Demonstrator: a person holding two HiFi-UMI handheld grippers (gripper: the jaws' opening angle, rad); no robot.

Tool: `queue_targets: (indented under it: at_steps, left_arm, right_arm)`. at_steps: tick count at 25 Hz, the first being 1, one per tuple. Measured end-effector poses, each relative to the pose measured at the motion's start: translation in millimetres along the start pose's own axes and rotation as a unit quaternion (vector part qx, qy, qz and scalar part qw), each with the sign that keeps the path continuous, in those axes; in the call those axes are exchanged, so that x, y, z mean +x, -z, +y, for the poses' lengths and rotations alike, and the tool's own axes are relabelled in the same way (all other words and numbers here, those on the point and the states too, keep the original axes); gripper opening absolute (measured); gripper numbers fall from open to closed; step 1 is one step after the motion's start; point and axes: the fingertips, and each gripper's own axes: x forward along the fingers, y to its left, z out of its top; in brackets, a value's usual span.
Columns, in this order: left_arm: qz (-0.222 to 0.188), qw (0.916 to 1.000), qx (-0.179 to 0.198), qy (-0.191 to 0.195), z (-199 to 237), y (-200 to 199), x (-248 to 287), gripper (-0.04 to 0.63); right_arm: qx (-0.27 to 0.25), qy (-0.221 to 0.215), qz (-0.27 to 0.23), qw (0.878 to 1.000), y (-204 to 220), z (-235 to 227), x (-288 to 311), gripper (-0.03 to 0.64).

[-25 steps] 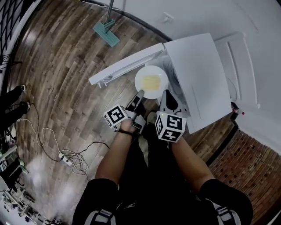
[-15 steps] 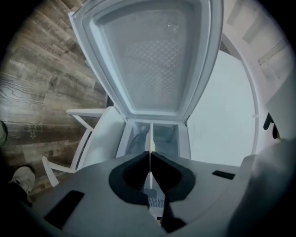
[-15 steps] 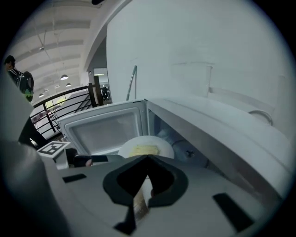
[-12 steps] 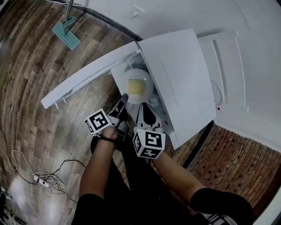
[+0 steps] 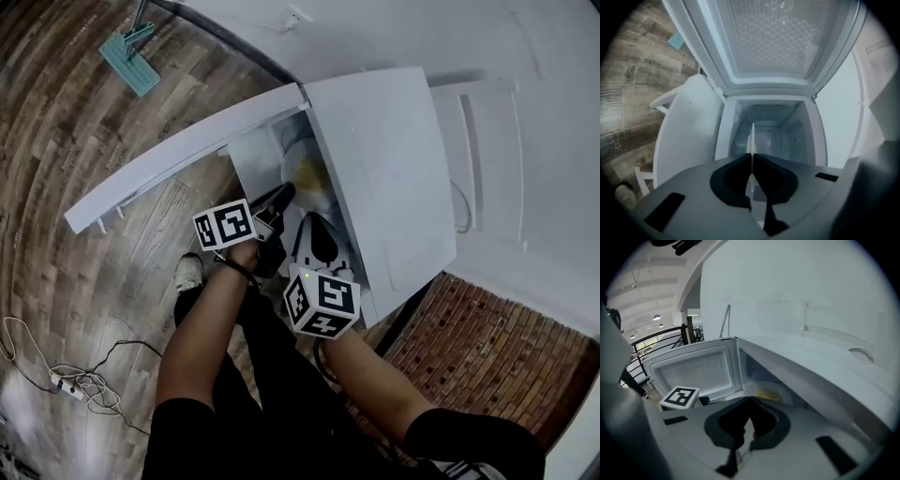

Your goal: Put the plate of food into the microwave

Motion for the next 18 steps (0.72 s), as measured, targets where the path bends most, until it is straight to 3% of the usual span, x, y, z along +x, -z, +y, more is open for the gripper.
queue_targets:
  at_steps: [10, 15, 18]
  left_arm:
    - [0.054, 0.9979, 0.028, -0.020, 5, 8, 48, 0.014]
    - [0.074, 0.9965, 0.039, -0.008, -1, 12, 63, 0.014]
    - [0.088, 0.9927, 0.072, -0.042, -2, 11, 68, 0.015]
  right_arm:
    - [0.008, -0.001, 0.018, 1.000, 10, -6, 1, 0.005]
    - [0.006, -0.007, 0.018, 1.000, 15, -9, -3, 0.005]
    - [0.013, -0.006, 0.020, 1.000, 17, -12, -6, 0.005]
